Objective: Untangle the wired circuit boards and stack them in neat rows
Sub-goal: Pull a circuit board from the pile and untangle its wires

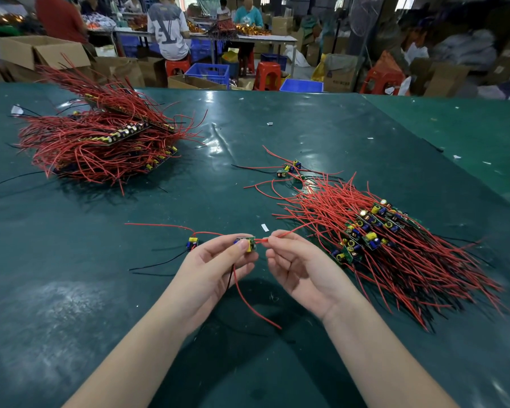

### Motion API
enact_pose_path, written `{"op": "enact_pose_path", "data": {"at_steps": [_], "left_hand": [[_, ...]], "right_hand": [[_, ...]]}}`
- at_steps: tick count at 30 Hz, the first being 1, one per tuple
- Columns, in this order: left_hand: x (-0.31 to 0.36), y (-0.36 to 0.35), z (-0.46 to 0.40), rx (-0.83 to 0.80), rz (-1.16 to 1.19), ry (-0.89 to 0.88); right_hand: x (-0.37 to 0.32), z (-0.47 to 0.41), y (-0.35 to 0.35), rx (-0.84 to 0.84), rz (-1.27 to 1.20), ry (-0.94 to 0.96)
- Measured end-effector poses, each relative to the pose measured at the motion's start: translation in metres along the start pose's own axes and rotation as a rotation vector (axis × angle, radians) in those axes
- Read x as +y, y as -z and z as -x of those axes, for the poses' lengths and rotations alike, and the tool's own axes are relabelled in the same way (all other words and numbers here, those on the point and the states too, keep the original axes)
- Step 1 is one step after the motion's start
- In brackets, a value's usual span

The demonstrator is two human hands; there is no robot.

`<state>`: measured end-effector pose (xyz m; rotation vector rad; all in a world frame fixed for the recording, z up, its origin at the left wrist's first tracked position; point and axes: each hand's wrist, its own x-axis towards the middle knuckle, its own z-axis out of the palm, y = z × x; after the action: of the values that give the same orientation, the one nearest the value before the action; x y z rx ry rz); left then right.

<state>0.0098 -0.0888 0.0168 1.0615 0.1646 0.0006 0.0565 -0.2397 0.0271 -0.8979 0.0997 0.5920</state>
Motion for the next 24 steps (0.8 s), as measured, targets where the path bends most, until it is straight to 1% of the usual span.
{"op": "enact_pose_path", "data": {"at_steps": [4, 6, 8, 11, 15, 24], "left_hand": [[0.0028, -0.0005, 0.0010, -0.040, 0.014, -0.004], [0.0046, 0.0000, 0.0020, -0.061, 0.019, -0.006], [0.0063, 0.0022, 0.0025, -0.065, 0.013, -0.004], [0.0062, 0.0055, 0.0015, -0.044, -0.009, 0.003], [0.0033, 0.0078, -0.0010, -0.029, -0.015, -0.006], [-0.0008, 0.0057, 0.0000, -0.006, -0.128, -0.066]], "right_hand": [[0.0004, 0.0018, -0.0033, -0.012, -0.105, -0.081], [0.0005, 0.0030, -0.0038, -0.035, -0.118, -0.097], [0.0008, 0.0041, -0.0039, -0.057, -0.061, -0.070], [0.0005, 0.0031, -0.0026, -0.042, 0.085, 0.039], [-0.0017, -0.0002, 0.0019, 0.009, 0.139, 0.152], [0.0023, 0.0014, 0.0008, -0.022, 0.244, 0.162]]}}
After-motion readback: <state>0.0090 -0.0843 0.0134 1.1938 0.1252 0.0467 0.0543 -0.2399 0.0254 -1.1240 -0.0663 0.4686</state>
